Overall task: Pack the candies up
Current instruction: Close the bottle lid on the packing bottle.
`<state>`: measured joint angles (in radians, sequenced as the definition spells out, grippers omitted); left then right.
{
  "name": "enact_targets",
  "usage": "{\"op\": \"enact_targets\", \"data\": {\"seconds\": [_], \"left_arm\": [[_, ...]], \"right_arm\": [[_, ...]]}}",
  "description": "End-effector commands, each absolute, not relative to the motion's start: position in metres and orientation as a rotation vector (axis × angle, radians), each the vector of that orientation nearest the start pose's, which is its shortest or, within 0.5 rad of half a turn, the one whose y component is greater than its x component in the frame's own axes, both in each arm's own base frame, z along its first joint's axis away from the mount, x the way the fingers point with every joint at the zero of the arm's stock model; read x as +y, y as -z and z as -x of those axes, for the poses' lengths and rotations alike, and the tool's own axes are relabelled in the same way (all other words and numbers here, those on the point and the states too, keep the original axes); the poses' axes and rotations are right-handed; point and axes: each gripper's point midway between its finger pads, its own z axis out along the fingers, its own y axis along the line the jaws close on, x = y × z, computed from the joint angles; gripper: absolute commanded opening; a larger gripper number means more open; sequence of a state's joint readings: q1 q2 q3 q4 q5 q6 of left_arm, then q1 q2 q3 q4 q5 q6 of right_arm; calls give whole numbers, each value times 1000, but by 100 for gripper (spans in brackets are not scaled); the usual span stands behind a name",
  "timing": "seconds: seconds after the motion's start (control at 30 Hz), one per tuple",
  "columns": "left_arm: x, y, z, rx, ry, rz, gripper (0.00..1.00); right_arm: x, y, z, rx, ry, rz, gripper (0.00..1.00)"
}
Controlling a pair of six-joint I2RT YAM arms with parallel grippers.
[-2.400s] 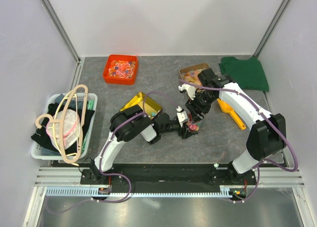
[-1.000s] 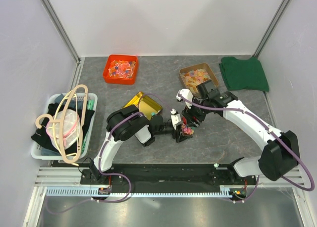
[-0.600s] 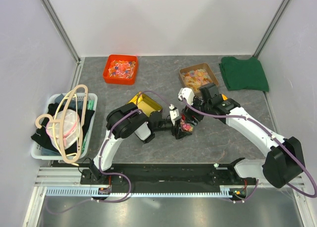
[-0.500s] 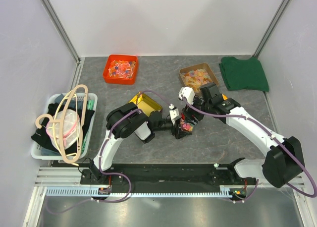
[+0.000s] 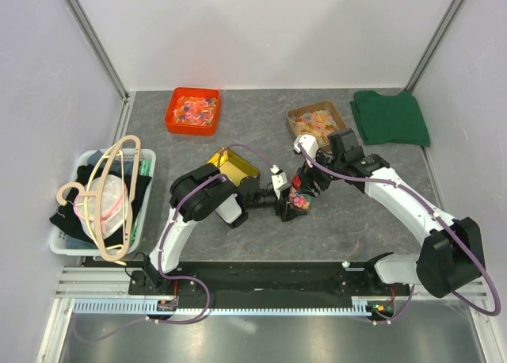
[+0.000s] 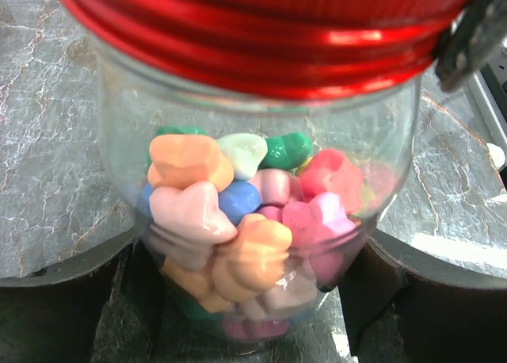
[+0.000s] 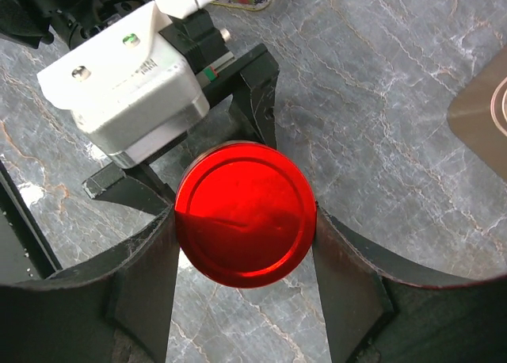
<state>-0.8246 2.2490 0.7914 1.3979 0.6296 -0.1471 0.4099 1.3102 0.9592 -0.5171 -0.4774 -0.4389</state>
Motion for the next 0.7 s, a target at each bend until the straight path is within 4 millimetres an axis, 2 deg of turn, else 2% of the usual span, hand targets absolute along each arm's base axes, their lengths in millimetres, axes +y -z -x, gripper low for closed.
{"op": "enact_targets", "data": {"seconds": [0.0, 0.2, 0.33, 0.43, 0.5, 0.67], "left_arm": [[-434, -66, -239, 1167, 1247, -1053, 19], [-434, -67, -239, 1158, 1242, -1057, 19], [-434, -67, -239, 1156, 1241, -1059, 18], [-434, -67, -239, 1155, 1242, -1061, 18], [-434, -67, -240, 1154, 1241, -1059, 18], [-434, -67, -240, 1155, 1235, -1057, 18]], "right_arm": [[181, -135, -282, 2138, -566, 1103, 41], [185, -148, -283, 2118, -595, 1097, 40], [181, -161, -292, 2086, -525, 1094, 39], [185, -172, -291, 2068, -558, 1098, 38], [188, -171, -290, 2074, -582, 1103, 38], [180, -147, -282, 2107, -558, 1109, 38]]}}
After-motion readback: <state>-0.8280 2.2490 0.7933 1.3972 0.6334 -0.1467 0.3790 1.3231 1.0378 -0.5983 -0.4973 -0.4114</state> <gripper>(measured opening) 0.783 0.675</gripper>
